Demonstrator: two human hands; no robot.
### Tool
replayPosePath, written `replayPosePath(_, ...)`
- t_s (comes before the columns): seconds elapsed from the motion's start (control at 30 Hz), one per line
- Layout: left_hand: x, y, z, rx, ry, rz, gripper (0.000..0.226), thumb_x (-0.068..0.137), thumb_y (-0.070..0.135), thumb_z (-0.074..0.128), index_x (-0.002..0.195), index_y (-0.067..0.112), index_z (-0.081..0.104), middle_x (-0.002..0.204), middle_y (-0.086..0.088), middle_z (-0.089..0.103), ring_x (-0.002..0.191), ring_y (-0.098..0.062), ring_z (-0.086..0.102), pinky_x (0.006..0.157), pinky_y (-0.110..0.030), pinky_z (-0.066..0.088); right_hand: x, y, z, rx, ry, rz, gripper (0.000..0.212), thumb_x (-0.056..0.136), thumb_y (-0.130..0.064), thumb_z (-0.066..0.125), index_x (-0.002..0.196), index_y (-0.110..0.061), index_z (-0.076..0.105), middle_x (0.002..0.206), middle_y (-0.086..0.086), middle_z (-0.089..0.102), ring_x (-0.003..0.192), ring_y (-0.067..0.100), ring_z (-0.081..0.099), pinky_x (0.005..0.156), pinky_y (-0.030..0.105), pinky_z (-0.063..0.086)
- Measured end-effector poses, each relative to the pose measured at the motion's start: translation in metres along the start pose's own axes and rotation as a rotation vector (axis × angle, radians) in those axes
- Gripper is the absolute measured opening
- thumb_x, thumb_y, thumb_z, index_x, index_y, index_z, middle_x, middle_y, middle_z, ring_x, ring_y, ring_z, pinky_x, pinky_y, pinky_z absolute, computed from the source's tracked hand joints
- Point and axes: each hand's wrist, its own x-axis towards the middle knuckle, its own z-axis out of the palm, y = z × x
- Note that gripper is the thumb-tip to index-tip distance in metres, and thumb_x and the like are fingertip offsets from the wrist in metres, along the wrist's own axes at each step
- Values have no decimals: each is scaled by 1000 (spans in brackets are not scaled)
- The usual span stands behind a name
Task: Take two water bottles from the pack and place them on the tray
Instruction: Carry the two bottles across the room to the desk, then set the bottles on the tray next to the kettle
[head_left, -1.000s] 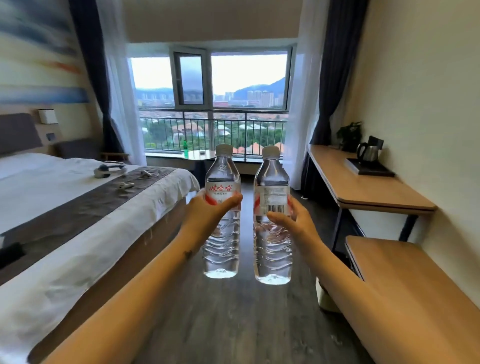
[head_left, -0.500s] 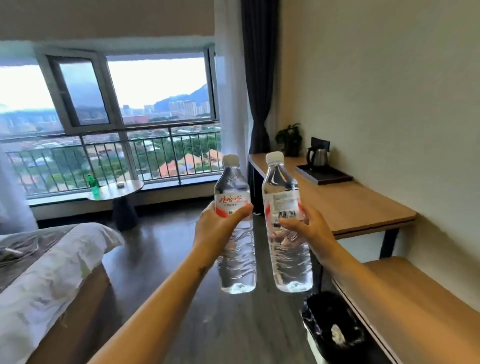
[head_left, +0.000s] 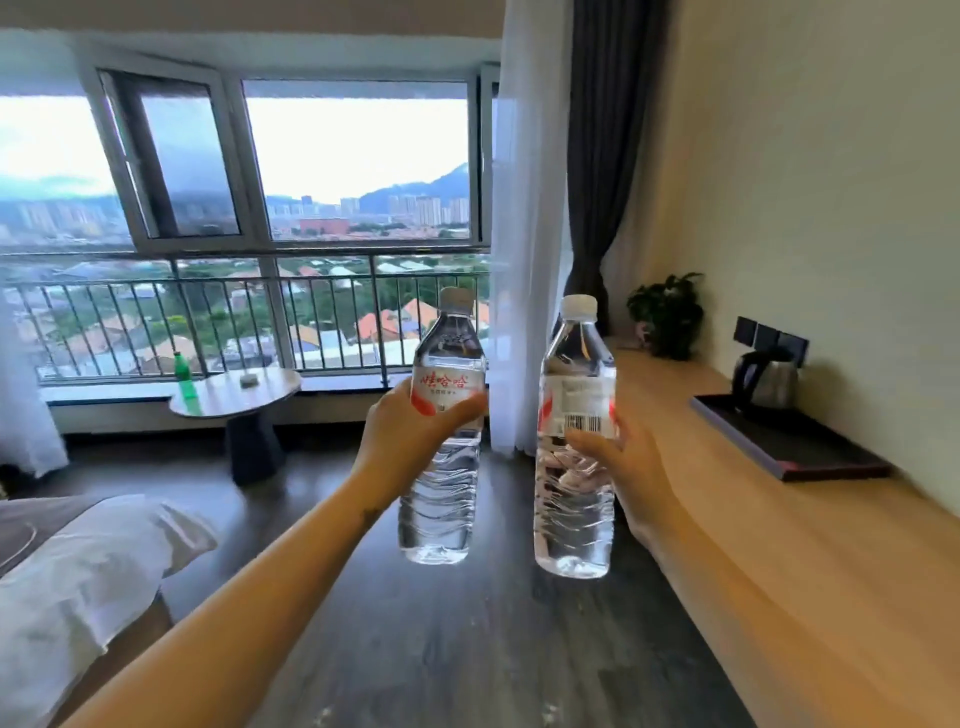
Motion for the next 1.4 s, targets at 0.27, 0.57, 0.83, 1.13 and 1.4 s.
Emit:
replayPosePath(0.27, 246, -104, 99, -87, -100, 21, 43, 65, 54, 71, 93, 23, 59, 84, 3, 68, 77, -14, 64, 63, -24, 49, 221, 127, -29, -26, 112, 51, 49, 53, -35, 71, 98, -19, 62, 71, -7, 74, 65, 12, 69, 57, 28, 54)
replayPosePath(0.57, 426, -59, 381, -315, -576, 160, 38, 59, 59, 71, 85, 33, 64, 79, 13, 69, 72, 1, 65, 63, -13, 49, 334, 185, -230, -287, 571, 132, 42, 57, -36, 71, 97, -28, 61, 74, -8, 74, 63, 6, 69, 52, 21, 56)
replayPosePath(0.83, 465, -18, 650, -368, -1026, 279, 49, 63, 55, 73, 98, 26, 57, 87, 8, 70, 76, -3, 68, 65, -17, 54, 350, 259, -439, -429, 905, 211, 43, 60, -36, 73, 100, -32, 58, 86, -11, 74, 77, 2, 70, 53, 10, 52)
replayPosePath(1.13, 490, -18, 864, -266, -1245, 369, 63, 56, 52, 79, 106, 22, 56, 95, 6, 70, 85, -7, 66, 72, -23, 55, 367, 334, -574, -472, 1103, 429, 56, 53, -35, 82, 99, -45, 52, 97, -14, 69, 88, 1, 67, 66, 18, 56)
replayPosePath(1.4, 472, -22, 997, -187, -1372, 415, 76, 49, 50, 84, 113, 25, 53, 106, 6, 68, 90, -10, 58, 76, -24, 43, 362, 386, -657, -563, 1259, 677, 74, 55, -8, 86, 114, -20, 45, 111, 29, 61, 103, 40, 61, 91, 57, 49)
